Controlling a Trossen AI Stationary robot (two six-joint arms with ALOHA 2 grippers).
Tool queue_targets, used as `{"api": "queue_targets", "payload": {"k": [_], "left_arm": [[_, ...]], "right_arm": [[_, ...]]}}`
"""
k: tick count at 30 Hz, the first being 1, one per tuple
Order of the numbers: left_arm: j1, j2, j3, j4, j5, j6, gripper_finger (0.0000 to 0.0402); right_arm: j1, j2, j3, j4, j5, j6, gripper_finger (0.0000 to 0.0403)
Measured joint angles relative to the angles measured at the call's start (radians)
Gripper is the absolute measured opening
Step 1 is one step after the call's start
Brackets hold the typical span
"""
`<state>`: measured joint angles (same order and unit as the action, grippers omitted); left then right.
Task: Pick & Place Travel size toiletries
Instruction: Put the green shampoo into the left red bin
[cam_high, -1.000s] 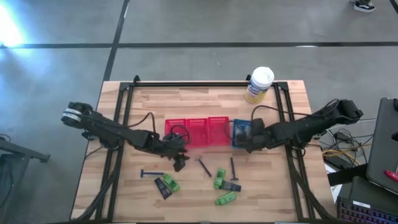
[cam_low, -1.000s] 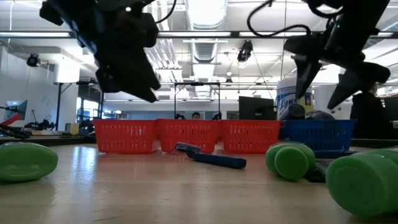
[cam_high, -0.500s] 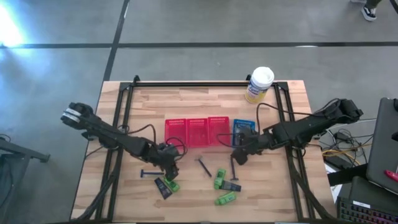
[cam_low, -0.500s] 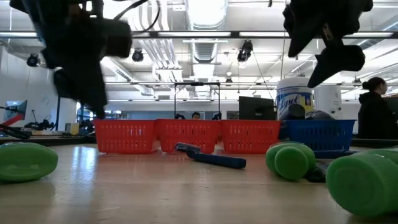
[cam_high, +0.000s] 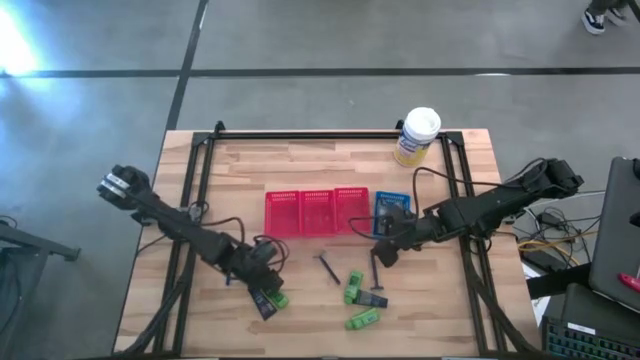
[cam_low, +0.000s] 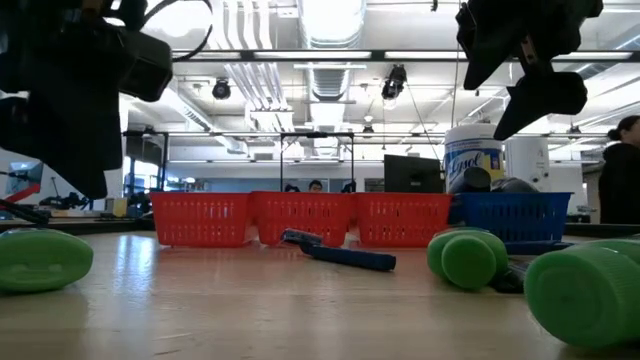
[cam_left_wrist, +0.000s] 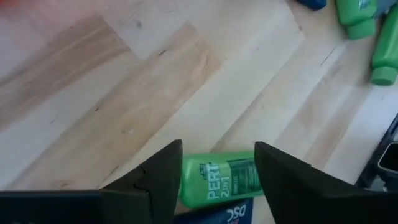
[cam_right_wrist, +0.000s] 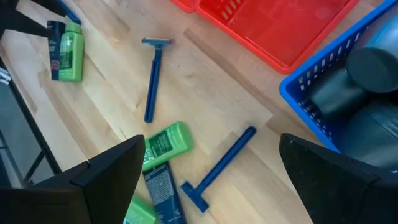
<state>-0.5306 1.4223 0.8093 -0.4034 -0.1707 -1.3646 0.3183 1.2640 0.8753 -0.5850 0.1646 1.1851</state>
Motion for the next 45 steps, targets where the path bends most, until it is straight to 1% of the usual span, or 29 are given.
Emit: {"api": "queue_targets", "payload": {"k": [5,7,9,11,13,15,22,25,29,33,35,38,45], "left_arm": [[-0.009,0.000,-0.008,0.008,-0.073,-0.048,0.0249],[-0.003,0.000,-0.008,0.010,-0.075,-0.041,0.0262],[-0.001,0.000,-0.008,0.011,-0.074,0.005,0.0269],[-0.001,0.000,0.003,0.014,-0.074,0.105,0.0270],[-0.009,0.000,0.022,0.036,-0.071,0.246,0.0266],[-0.025,0.000,0.042,0.041,-0.064,0.389,0.0262],[-0.102,0.000,0.089,0.041,-0.064,0.793,0.0259],[-0.122,0.000,0.092,0.040,-0.082,0.908,0.0259],[-0.121,0.014,0.096,0.042,-0.082,1.042,0.0259],[-0.120,0.067,0.096,0.054,-0.023,1.184,0.0259],[-0.121,0.107,0.096,0.049,0.007,1.232,0.0259],[-0.119,0.152,0.107,0.049,0.012,1.254,0.0259],[-0.102,0.173,0.106,0.053,0.013,1.254,0.0259]], "right_arm": [[0.000,0.000,0.000,0.000,-0.006,0.011,0.0368],[0.003,0.000,0.000,0.000,-0.008,0.025,0.0368],[0.007,0.000,0.000,0.000,-0.008,0.035,0.0368],[0.014,0.000,0.000,0.001,-0.009,0.036,0.0368],[0.023,0.000,0.000,0.000,-0.009,0.035,0.0368],[0.035,0.000,0.000,0.000,-0.009,0.036,0.0368],[0.057,0.001,-0.002,-0.001,-0.008,0.035,0.0368],[0.057,0.001,-0.003,0.000,-0.007,0.035,0.0368],[0.057,0.001,-0.003,0.000,-0.007,0.034,0.0368],[0.057,0.001,-0.004,-0.001,-0.006,0.029,0.0368],[0.057,0.001,-0.004,-0.001,-0.006,0.031,0.0368],[0.057,0.001,-0.006,-0.002,-0.006,0.035,0.0368],[0.056,0.001,-0.007,-0.001,-0.006,0.012,0.0368]]}}
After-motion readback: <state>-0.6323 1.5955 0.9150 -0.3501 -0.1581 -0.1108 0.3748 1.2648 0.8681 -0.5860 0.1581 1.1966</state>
